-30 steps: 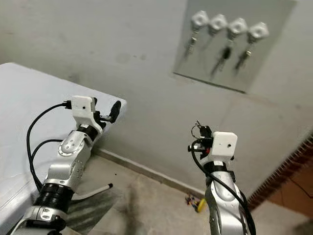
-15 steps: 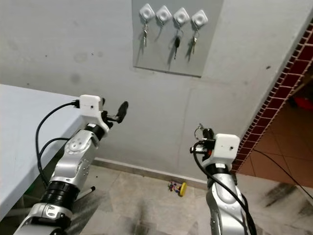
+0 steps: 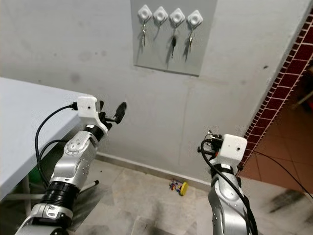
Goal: Hang keys on a hook
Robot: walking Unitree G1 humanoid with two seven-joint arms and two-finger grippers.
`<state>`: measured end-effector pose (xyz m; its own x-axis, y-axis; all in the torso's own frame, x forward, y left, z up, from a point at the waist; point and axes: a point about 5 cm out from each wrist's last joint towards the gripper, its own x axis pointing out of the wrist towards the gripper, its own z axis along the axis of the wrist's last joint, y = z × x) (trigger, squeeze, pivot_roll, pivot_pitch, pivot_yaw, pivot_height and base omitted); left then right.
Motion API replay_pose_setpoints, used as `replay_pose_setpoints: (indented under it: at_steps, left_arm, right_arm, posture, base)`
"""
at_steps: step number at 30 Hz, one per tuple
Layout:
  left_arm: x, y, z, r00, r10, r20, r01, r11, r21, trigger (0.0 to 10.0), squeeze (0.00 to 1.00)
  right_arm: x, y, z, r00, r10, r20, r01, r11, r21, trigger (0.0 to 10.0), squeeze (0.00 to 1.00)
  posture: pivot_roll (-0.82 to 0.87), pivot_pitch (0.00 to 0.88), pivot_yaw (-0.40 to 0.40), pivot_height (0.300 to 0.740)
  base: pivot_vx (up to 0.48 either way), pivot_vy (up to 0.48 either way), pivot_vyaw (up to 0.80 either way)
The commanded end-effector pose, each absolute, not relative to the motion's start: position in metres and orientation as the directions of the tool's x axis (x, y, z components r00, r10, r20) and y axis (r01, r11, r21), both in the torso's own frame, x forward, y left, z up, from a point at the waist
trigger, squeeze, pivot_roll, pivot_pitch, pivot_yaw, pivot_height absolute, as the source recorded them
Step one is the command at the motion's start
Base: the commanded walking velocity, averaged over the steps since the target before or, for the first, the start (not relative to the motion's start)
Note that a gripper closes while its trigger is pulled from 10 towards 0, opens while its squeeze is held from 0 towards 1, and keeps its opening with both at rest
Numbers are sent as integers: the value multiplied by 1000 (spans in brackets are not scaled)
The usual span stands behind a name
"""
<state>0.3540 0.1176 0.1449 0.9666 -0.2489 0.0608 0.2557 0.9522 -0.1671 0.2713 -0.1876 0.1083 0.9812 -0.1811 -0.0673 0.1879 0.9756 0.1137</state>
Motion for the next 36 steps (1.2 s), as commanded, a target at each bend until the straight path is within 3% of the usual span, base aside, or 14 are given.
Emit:
replay_pose_setpoints:
  at_steps: [1, 21, 36]
  left_arm:
    - [357, 122, 150, 969, -239, 66, 246, 956, -161, 10000, 0]
    - [355, 120, 150, 963, -265, 57, 270, 953, -139, 10000, 0]
    - [354, 123, 149, 965, -255, 54, 261, 949, -175, 10000, 0]
  right_arm:
    - [273, -184, 113, 983, -174, -61, 181, 975, 127, 10000, 0]
    - [268, -175, 127, 997, -22, 69, 16, 996, 89, 10000, 0]
    - [264, -174, 124, 998, 0, 67, -5, 997, 79, 10000, 0]
  posture:
    - [-97, 0, -32, 711]
    - [-96, 0, -33, 711]
    - [-90, 0, -34, 711]
  base:
    - [0, 0, 0]
    - [0, 0, 0]
    - [357, 0, 0]
